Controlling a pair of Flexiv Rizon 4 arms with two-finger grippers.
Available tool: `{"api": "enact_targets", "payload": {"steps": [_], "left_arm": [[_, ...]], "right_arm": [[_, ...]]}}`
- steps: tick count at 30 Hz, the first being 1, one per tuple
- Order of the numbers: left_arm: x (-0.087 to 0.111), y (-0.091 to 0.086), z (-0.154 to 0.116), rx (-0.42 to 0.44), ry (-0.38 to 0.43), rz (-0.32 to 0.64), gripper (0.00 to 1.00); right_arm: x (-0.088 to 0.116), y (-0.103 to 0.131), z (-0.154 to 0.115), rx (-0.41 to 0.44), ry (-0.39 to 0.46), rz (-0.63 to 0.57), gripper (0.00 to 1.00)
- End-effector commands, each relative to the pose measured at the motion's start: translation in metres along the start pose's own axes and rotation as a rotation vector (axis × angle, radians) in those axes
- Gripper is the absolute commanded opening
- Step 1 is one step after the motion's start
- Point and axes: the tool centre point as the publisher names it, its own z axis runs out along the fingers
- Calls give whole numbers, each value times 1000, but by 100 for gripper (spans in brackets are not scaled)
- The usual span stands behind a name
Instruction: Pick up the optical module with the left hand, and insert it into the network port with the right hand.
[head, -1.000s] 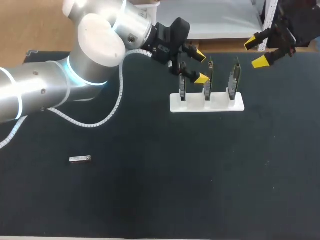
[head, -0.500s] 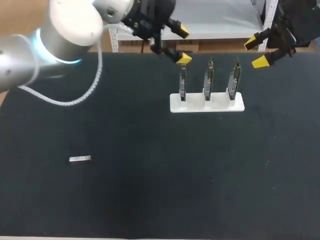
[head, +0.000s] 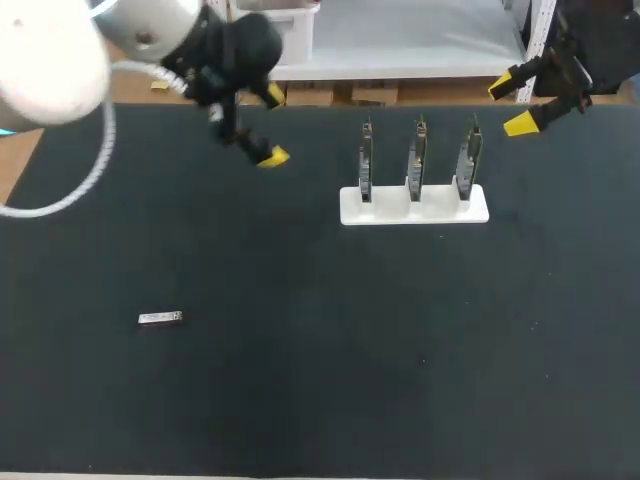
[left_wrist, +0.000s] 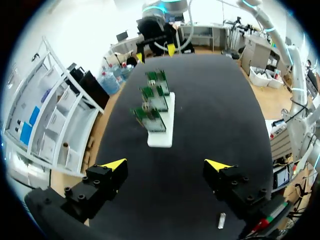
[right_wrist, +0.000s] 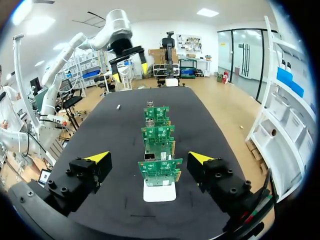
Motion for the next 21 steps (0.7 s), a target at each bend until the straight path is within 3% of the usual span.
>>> {"api": "enact_targets", "payload": {"steps": [1, 4, 10, 16, 21], "left_arm": [[29, -54, -45, -152, 75, -27, 100], [57, -71, -53, -153, 152, -74, 100], [104, -92, -59, -174, 216, -217, 100], [141, -114, -49, -120, 276, -220, 100], [160, -121, -39, -33, 307, -200, 100]], "right_arm": [[0, 2, 0, 5, 1, 0, 100], [0, 2, 0, 5, 1, 0, 100], [0, 2, 0, 5, 1, 0, 100], [0, 2, 0, 5, 1, 0, 100], [0, 2, 0, 5, 1, 0, 100]]}}
